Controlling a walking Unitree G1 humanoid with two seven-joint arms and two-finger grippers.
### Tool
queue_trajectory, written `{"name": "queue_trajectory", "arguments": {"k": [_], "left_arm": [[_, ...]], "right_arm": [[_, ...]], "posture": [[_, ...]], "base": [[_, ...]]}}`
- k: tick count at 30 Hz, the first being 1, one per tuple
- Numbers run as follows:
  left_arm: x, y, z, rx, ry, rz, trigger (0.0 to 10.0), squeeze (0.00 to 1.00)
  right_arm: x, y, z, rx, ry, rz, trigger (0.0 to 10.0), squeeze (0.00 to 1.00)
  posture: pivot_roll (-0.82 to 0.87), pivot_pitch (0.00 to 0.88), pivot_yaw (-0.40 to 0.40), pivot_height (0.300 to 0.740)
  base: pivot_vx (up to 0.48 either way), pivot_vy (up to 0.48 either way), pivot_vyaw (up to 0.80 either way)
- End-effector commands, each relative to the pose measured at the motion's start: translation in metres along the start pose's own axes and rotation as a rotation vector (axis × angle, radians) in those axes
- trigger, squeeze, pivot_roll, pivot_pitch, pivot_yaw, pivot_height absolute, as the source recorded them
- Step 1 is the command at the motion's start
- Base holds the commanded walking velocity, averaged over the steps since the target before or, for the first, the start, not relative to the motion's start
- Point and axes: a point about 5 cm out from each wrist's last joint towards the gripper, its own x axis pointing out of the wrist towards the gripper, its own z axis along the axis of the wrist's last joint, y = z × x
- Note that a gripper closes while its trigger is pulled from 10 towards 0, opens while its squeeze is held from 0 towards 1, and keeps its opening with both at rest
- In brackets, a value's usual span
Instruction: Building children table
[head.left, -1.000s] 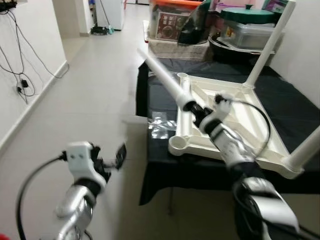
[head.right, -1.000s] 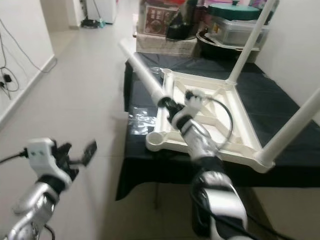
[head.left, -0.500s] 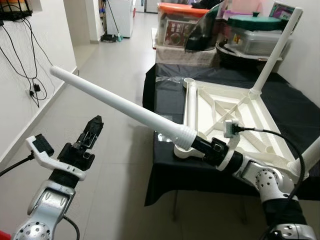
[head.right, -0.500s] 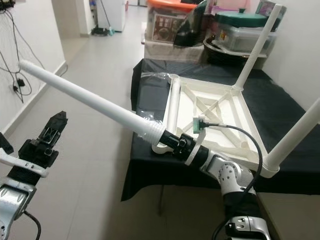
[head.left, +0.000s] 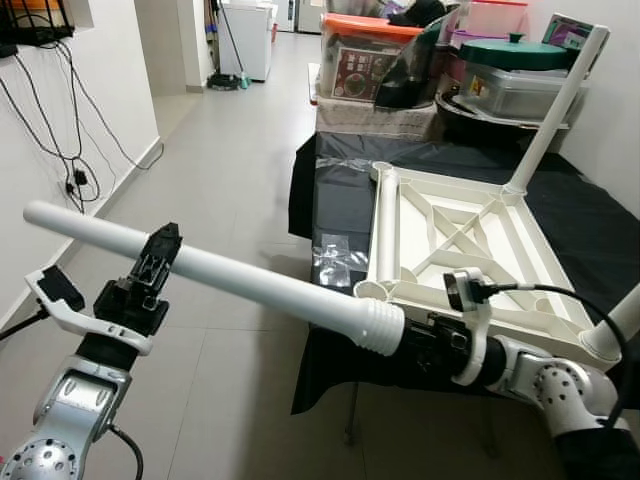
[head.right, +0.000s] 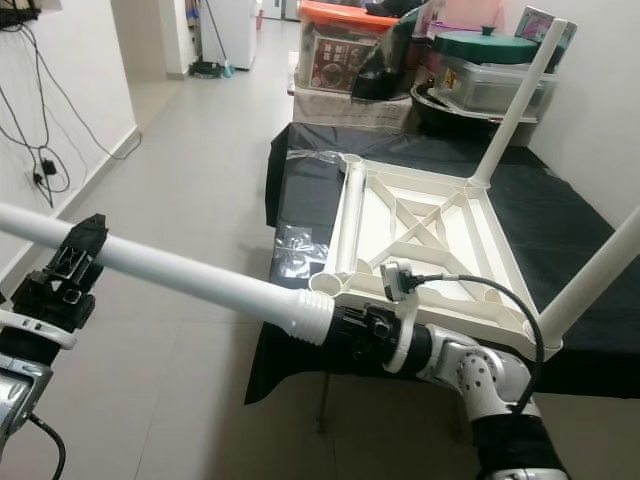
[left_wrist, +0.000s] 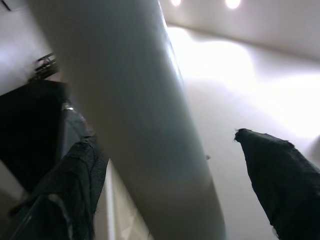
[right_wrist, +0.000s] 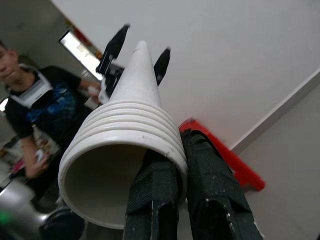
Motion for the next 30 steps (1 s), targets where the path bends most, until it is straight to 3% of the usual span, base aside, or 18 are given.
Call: {"name": "queue_trajectory", "arguments": {"k": [1, 4, 5, 22, 23, 24, 25, 26, 30], "left_arm": [[0.000, 0.001, 0.002, -0.041, -0.003, -0.014, 3.6, 0.00], [-0.001, 0.001, 0.003, -0.051, -0.010, -0.016, 3.6, 0.00], [-0.002, 0.002, 0.005, -0.063, -0.020, -0.016, 0.0, 0.00], [0.000, 0.010, 0.012, -0.087, -0.033, 0.005, 0.0, 0.00], [0.003, 0.011, 0.010, -0.080, -0.023, 0.017, 0.0, 0.00], [0.003, 0.011, 0.010, -0.080, -0.023, 0.017, 0.0, 0.00], [0.006, 0.010, 0.008, -0.078, -0.008, 0.013, 10.0, 0.00], [0.010, 0.009, 0.005, -0.082, 0.005, 0.004, 10.0, 0.00], [0.020, 0.003, 0.002, -0.090, 0.022, -0.021, 10.0, 0.00]], "right_arm": [[-0.002, 0.004, -0.002, -0.002, 0.020, 0.028, 0.0, 0.00], [-0.003, 0.004, -0.003, 0.000, 0.019, 0.031, 0.0, 0.00], [-0.003, 0.004, -0.003, 0.000, 0.018, 0.034, 0.0, 0.00], [0.001, 0.001, -0.006, -0.011, 0.005, 0.029, 0.0, 0.00], [0.002, -0.002, -0.007, -0.018, 0.005, 0.009, 10.0, 0.00], [0.002, -0.002, -0.007, -0.018, 0.005, 0.009, 10.0, 0.00], [0.003, -0.008, -0.008, -0.038, 0.004, -0.038, 10.0, 0.00], [0.003, -0.017, -0.009, -0.052, 0.003, -0.108, 10.0, 1.00], [-0.002, -0.027, -0.014, -0.052, 0.004, -0.179, 10.0, 1.00]], "posture": [[0.07, 0.000, -0.080, 0.740], [0.07, 0.000, -0.080, 0.740], [0.07, 0.000, -0.080, 0.740], [0.07, 0.000, -0.074, 0.740], [0.07, 0.000, -0.074, 0.740], [0.07, 0.000, -0.074, 0.740], [0.07, 0.000, -0.074, 0.740], [0.07, 0.000, -0.074, 0.740], [0.07, 0.000, -0.076, 0.740]], "base": [[0.000, 0.000, 0.00], [0.000, 0.000, 0.00], [0.000, 0.000, 0.00], [0.000, 0.000, 0.00], [0.000, 0.000, 0.00], [0.000, 0.000, 0.00], [0.000, 0.000, 0.00], [0.000, 0.000, 0.00], [0.000, 0.000, 0.00]]}}
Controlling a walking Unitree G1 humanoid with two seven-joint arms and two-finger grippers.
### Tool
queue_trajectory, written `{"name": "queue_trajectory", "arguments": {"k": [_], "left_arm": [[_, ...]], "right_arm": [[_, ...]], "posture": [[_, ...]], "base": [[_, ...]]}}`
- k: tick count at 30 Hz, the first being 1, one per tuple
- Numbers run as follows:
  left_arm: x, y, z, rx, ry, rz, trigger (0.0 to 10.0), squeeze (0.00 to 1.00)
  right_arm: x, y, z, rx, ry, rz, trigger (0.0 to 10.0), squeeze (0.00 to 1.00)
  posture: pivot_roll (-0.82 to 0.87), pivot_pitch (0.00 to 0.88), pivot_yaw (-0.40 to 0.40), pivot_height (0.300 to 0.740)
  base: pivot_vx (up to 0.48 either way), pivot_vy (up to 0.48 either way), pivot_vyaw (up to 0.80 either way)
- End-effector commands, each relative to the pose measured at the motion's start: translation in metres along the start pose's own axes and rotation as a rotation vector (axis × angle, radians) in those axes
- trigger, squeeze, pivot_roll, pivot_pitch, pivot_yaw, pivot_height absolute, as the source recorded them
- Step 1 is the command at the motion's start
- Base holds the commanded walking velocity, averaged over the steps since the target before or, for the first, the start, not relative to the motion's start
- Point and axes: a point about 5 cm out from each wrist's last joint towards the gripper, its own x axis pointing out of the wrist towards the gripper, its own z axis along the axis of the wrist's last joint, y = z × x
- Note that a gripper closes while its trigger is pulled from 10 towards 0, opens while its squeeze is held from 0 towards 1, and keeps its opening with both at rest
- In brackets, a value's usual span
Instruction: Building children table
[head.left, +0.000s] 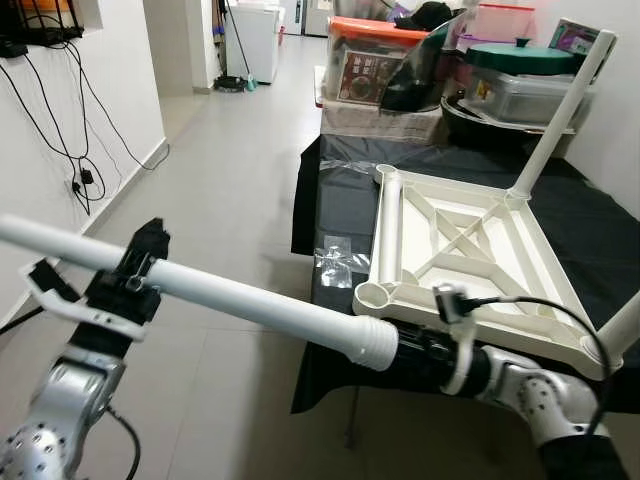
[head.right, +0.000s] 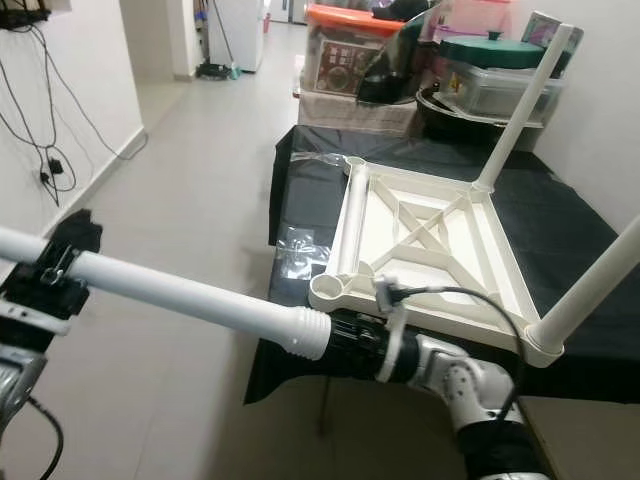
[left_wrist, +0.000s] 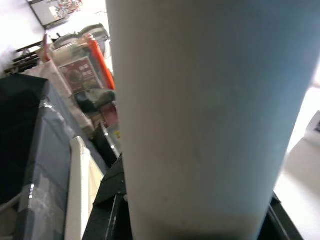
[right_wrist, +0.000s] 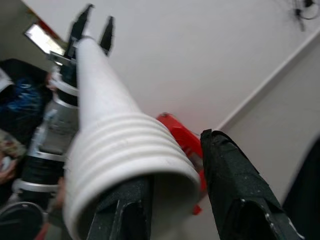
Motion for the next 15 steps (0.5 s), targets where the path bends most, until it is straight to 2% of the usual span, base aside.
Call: {"name": "queue_trajectory", "arguments": {"k": [1, 2, 3, 4, 5, 8, 10, 13, 15], "left_arm": [[0.006, -0.002, 0.000, 0.009, 0.008, 0.001, 10.0, 0.00], [0.006, -0.002, 0.000, 0.009, 0.008, 0.001, 10.0, 0.00], [0.010, -0.003, 0.002, 0.011, 0.006, -0.006, 10.0, 0.00], [0.010, -0.003, 0.002, 0.011, 0.006, -0.006, 10.0, 0.00], [0.013, -0.005, 0.006, 0.018, -0.005, -0.013, 10.0, 0.00], [0.015, -0.007, 0.009, 0.022, -0.013, -0.018, 10.0, 0.00], [0.023, -0.016, 0.029, 0.046, -0.064, -0.054, 10.0, 0.00], [0.028, -0.023, 0.037, 0.071, -0.084, -0.069, 10.0, 0.00], [0.041, -0.039, 0.057, 0.137, -0.124, -0.095, 10.0, 0.00]], "right_arm": [[-0.004, -0.005, -0.001, -0.015, 0.011, -0.041, 10.0, 1.00], [-0.004, -0.005, -0.001, -0.015, 0.011, -0.041, 10.0, 1.00], [-0.008, -0.008, -0.004, -0.015, 0.022, -0.063, 10.0, 0.30], [-0.008, -0.008, -0.004, -0.015, 0.022, -0.063, 10.0, 0.30], [-0.013, -0.012, -0.006, -0.016, 0.033, -0.097, 10.0, 0.00], [-0.017, -0.015, -0.008, -0.016, 0.040, -0.119, 10.0, 0.00], [-0.029, -0.025, -0.005, -0.049, 0.012, -0.221, 10.0, 0.00], [-0.033, -0.032, 0.000, -0.076, -0.024, -0.288, 10.0, 0.00], [-0.038, -0.038, 0.009, -0.099, -0.081, -0.359, 10.0, 0.00]], "posture": [[0.07, 0.000, -0.076, 0.740], [0.07, 0.000, -0.076, 0.740], [0.07, 0.000, -0.075, 0.740], [0.07, 0.000, -0.075, 0.740], [0.07, 0.000, -0.077, 0.740], [0.07, 0.000, -0.077, 0.740], [0.07, 0.000, -0.077, 0.740], [0.07, 0.000, -0.075, 0.740], [0.07, 0.000, -0.080, 0.740]], "base": [[0.000, 0.000, 0.00], [0.000, 0.000, 0.00], [0.000, 0.000, 0.00], [0.000, 0.000, 0.00], [0.000, 0.000, 0.00], [0.000, 0.000, 0.00], [0.000, 0.000, 0.00], [0.000, 0.000, 0.00], [0.000, 0.000, 0.00]]}}
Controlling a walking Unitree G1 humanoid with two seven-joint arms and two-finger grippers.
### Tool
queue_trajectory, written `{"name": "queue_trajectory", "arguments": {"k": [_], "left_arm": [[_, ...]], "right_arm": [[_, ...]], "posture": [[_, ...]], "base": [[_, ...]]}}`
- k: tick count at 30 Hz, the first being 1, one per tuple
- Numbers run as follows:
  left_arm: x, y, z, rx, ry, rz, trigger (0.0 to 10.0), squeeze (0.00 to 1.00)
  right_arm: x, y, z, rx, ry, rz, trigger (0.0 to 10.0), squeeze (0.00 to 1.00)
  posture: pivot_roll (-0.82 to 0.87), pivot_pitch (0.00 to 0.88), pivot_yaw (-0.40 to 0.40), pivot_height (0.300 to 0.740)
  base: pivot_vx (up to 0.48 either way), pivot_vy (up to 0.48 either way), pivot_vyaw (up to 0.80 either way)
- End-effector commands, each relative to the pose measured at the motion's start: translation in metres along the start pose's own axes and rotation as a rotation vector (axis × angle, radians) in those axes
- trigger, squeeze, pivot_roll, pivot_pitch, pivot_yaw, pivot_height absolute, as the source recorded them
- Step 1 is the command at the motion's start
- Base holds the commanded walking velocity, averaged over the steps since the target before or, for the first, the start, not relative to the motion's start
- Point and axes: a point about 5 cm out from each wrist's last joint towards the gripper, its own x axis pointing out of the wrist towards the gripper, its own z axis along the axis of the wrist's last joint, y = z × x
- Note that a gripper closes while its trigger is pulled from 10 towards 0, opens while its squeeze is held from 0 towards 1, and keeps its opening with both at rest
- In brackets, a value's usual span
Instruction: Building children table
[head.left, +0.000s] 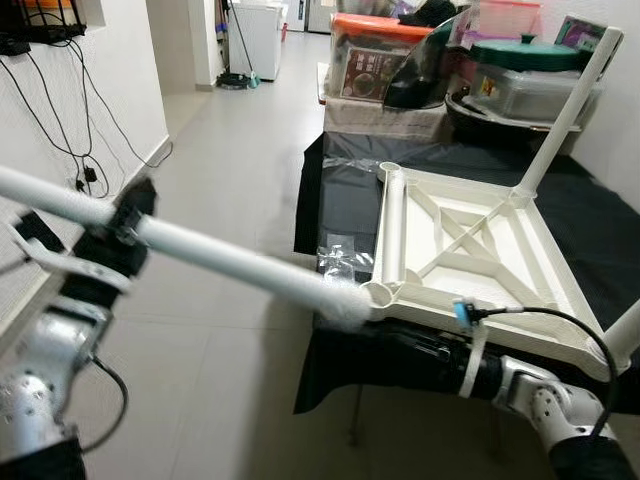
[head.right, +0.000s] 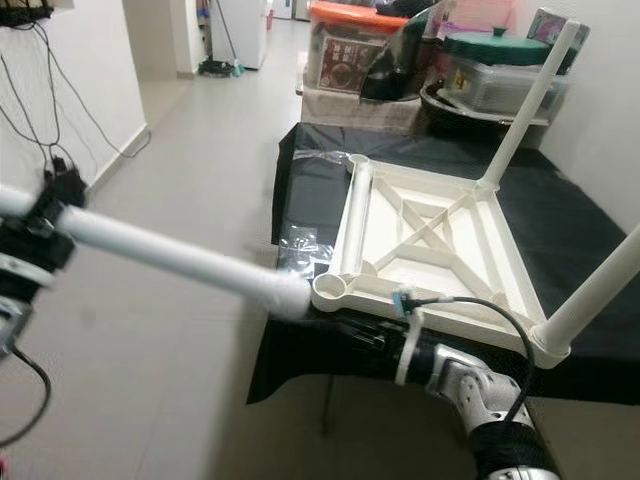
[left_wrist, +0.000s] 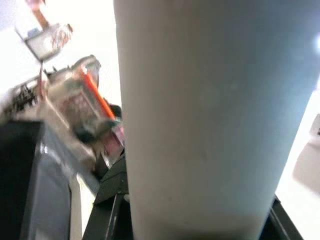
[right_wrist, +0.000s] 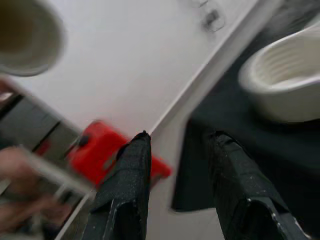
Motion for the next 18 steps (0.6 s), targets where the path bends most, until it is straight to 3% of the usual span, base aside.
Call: {"name": "queue_trajectory", "arguments": {"k": [1, 5, 8, 10, 11, 12, 13, 14, 15, 17, 18], "left_arm": [[0.005, -0.005, 0.007, 0.006, -0.025, -0.013, 10.0, 0.00], [0.028, -0.027, 0.032, 0.075, -0.062, -0.096, 10.0, 0.00], [0.033, -0.033, 0.034, 0.109, -0.043, -0.121, 10.0, 0.00], [0.043, -0.045, 0.019, 0.243, 0.095, -0.204, 10.0, 0.00], [0.043, -0.045, 0.019, 0.243, 0.095, -0.204, 10.0, 0.00], [0.045, -0.048, 0.010, 0.296, 0.159, -0.237, 10.0, 0.00], [0.047, -0.050, -0.003, 0.356, 0.223, -0.267, 10.0, 0.00], [0.047, -0.050, -0.003, 0.356, 0.223, -0.267, 10.0, 0.00], [0.050, -0.051, -0.017, 0.432, 0.261, -0.281, 10.0, 0.00], [0.050, -0.051, -0.017, 0.432, 0.261, -0.281, 10.0, 0.00], [0.055, -0.051, -0.034, 0.520, 0.291, -0.281, 10.0, 0.00]], "right_arm": [[-0.001, -0.003, 0.011, -0.035, -0.036, -0.037, 10.0, 0.00], [-0.002, -0.013, 0.029, -0.103, -0.123, -0.132, 10.0, 0.00], [-0.002, -0.014, 0.040, -0.129, -0.168, -0.166, 10.0, 0.00], [0.003, -0.016, 0.072, -0.253, -0.263, -0.340, 10.0, 0.00], [0.003, -0.016, 0.072, -0.253, -0.263, -0.340, 10.0, 0.00], [0.006, -0.015, 0.085, -0.313, -0.300, -0.409, 10.0, 0.00], [0.013, -0.007, 0.097, -0.379, -0.341, -0.420, 10.0, 0.00], [0.013, -0.007, 0.097, -0.379, -0.341, -0.420, 10.0, 0.00], [0.022, 0.003, 0.107, -0.421, -0.378, -0.396, 10.0, 0.00], [0.022, 0.003, 0.107, -0.421, -0.378, -0.396, 10.0, 0.00], [0.034, 0.017, 0.113, -0.457, -0.407, -0.349, 10.0, 0.00]], "posture": [[0.07, 0.000, -0.080, 0.740], [0.07, 0.000, -0.080, 0.740], [0.07, 0.000, -0.080, 0.740], [0.07, 0.000, -0.073, 0.740], [0.07, 0.000, -0.073, 0.740], [0.06, 0.000, -0.071, 0.740], [0.06, 0.000, -0.065, 0.740], [0.06, 0.000, -0.065, 0.740], [0.06, 0.000, -0.067, 0.740], [0.06, 0.000, -0.067, 0.740], [0.06, 0.000, -0.066, 0.740]], "base": [[0.000, 0.000, 0.00], [0.000, 0.000, 0.00], [0.000, 0.000, 0.00], [0.000, 0.000, 0.00], [0.000, 0.000, 0.00], [0.000, 0.000, 0.00], [0.000, 0.000, 0.00], [0.000, 0.000, 0.00], [0.000, 0.000, 0.00], [0.000, 0.000, 0.00], [0.000, 0.000, -0.43]]}}
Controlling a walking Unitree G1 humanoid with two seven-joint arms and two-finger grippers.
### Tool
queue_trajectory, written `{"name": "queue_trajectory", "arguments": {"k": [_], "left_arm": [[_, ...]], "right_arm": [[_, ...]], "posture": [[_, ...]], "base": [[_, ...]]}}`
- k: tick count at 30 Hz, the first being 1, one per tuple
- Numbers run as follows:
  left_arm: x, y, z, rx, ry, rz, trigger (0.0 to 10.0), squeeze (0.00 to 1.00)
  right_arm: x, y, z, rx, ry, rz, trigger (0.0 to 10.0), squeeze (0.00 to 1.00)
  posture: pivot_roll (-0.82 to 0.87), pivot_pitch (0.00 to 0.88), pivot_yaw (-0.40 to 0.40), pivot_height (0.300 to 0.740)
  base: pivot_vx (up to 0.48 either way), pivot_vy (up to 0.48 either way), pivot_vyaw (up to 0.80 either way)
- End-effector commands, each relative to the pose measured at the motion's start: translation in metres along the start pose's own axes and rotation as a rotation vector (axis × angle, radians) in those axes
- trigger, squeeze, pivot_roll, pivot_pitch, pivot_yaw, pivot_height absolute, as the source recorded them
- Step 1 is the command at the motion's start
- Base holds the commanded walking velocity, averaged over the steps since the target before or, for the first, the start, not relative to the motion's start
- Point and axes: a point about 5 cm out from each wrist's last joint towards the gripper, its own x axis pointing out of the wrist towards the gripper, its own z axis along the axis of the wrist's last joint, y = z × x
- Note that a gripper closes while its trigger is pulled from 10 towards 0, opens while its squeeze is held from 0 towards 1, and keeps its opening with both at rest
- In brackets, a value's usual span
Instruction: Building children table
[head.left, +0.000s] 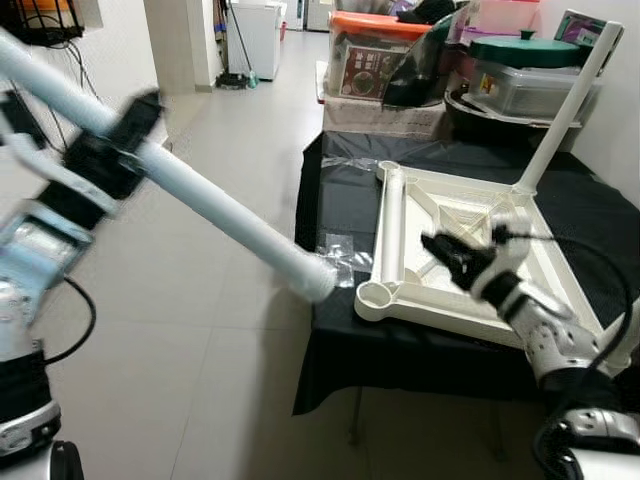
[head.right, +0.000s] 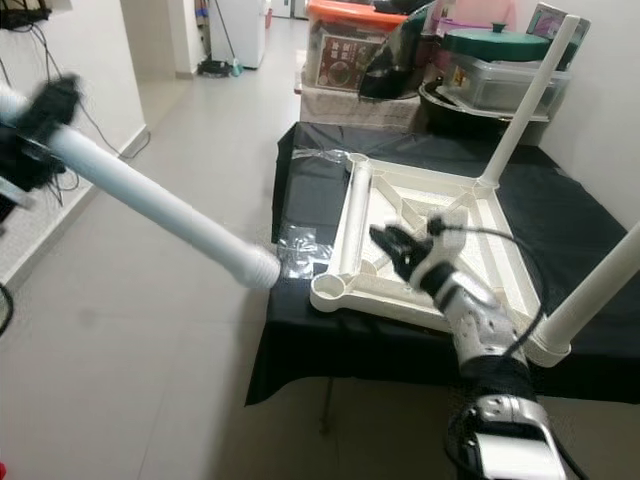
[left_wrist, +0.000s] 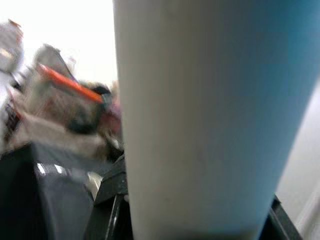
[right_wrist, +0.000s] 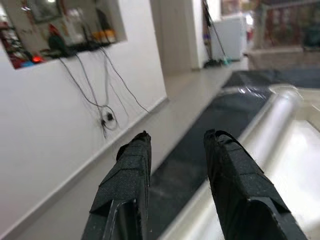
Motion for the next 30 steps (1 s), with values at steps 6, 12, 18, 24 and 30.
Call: {"name": "queue_trajectory", "arguments": {"k": [6, 12, 18, 24, 30], "left_arm": [[0.036, -0.021, -0.031, 0.255, 0.093, -0.073, 10.0, 0.00], [0.048, -0.024, -0.029, 0.269, 0.118, -0.132, 10.0, 0.00], [0.056, -0.024, -0.023, 0.288, 0.115, -0.160, 10.0, 0.00], [0.065, -0.027, -0.018, 0.309, 0.117, -0.237, 10.0, 0.00], [0.072, -0.028, -0.018, 0.277, 0.142, -0.306, 10.0, 0.00]], "right_arm": [[0.024, 0.054, 0.016, -0.018, -0.100, 0.184, 10.0, 0.00], [0.026, 0.077, 0.018, -0.005, -0.081, 0.371, 10.0, 0.00], [0.024, 0.089, 0.015, -0.028, -0.046, 0.479, 10.0, 0.00], [0.022, 0.098, 0.008, -0.145, 0.025, 0.547, 10.0, 0.00], [0.025, 0.101, 0.014, -0.208, 0.048, 0.564, 10.0, 0.00]], "posture": [[0.07, 0.000, -0.058, 0.740], [0.07, 0.000, -0.054, 0.740], [0.07, 0.000, -0.051, 0.740], [0.07, 0.000, -0.049, 0.740], [0.07, 0.000, -0.046, 0.740]], "base": [[0.000, 0.000, -0.14], [0.000, 0.000, -0.53], [0.000, 0.000, -0.80], [0.000, 0.000, -0.26], [0.000, 0.000, 0.00]]}}
